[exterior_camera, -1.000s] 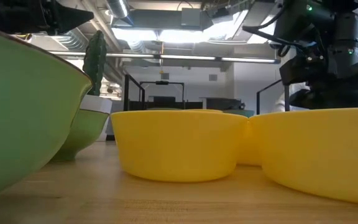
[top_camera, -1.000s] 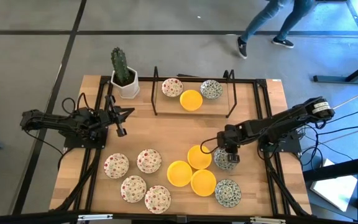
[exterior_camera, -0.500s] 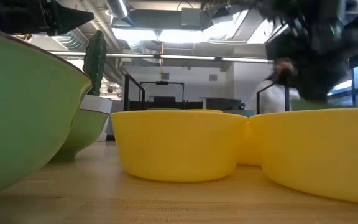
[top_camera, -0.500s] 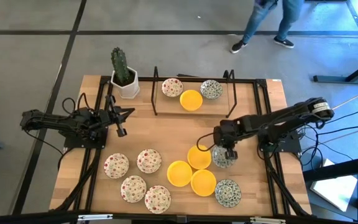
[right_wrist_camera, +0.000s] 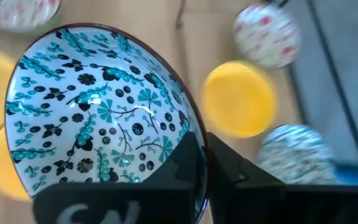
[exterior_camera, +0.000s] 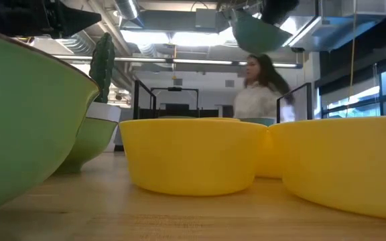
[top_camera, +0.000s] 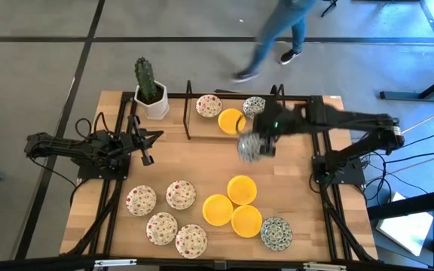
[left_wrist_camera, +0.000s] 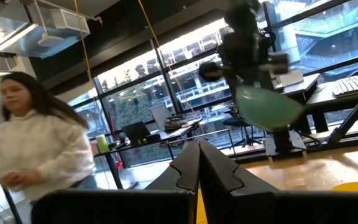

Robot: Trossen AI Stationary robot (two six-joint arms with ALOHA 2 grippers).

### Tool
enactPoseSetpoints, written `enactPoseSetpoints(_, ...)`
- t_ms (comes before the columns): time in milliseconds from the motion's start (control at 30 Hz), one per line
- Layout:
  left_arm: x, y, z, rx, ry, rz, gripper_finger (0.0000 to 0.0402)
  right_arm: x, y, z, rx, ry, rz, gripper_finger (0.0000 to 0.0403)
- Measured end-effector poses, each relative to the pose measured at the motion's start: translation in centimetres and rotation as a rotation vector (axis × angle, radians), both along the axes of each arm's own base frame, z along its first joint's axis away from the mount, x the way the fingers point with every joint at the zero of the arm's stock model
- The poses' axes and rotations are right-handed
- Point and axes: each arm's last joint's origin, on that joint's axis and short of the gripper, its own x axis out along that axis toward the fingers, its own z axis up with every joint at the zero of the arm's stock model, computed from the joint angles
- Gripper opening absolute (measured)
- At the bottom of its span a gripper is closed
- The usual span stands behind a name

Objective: Pick & Place Mini bowls
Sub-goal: Stack the top blue bowl on top of the blue bowl on the shelf

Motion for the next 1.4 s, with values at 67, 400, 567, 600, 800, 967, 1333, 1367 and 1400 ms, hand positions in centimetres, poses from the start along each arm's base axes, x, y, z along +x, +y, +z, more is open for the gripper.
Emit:
enactPoseSetpoints(67,0.0,0.0,0.0,-0.001,0.0,0.0,0.0004,-0.3,-1.3,1.3,-0.012,-0.031,-0.024,0.0013)
enactPoseSetpoints(400,0.0,0.0,0.0,0.001,0.0,0.0,0.0003,-2.2,-8.6,2.8,-0.015,-0.081,-0.338,0.0013)
enactPoseSetpoints(567,0.0,0.0,0.0,0.001,0.001,0.0,0.0003,-1.5,-12.0,1.0,0.013,-0.011,-0.412,0.0013)
enactPoseSetpoints(600,0.0,0.0,0.0,0.001,0.001,0.0,0.0004,-1.4,-12.6,0.5,0.025,0.003,-0.414,0.0013)
enactPoseSetpoints(800,0.0,0.0,0.0,0.001,0.001,0.0,0.0007,-0.4,-16.9,-2.5,0.148,0.053,-0.407,0.0013)
enactPoseSetpoints(967,0.0,0.0,0.0,0.001,0.001,0.0,0.0003,-0.3,-20.5,-4.2,0.24,0.05,-0.453,0.0013)
enactPoseSetpoints(1333,0.0,0.0,0.0,0.016,0.006,0.006,0.0007,0.8,-23.3,-7.9,0.364,0.248,-0.497,0.0013)
enactPoseSetpoints(1367,0.0,0.0,0.0,0.015,0.006,0.005,0.0006,0.8,-23.4,-8.0,0.365,0.252,-0.498,0.0013)
enactPoseSetpoints(1400,0.0,0.0,0.0,0.015,0.005,0.005,0.0005,0.8,-23.4,-8.1,0.365,0.254,-0.498,0.0013)
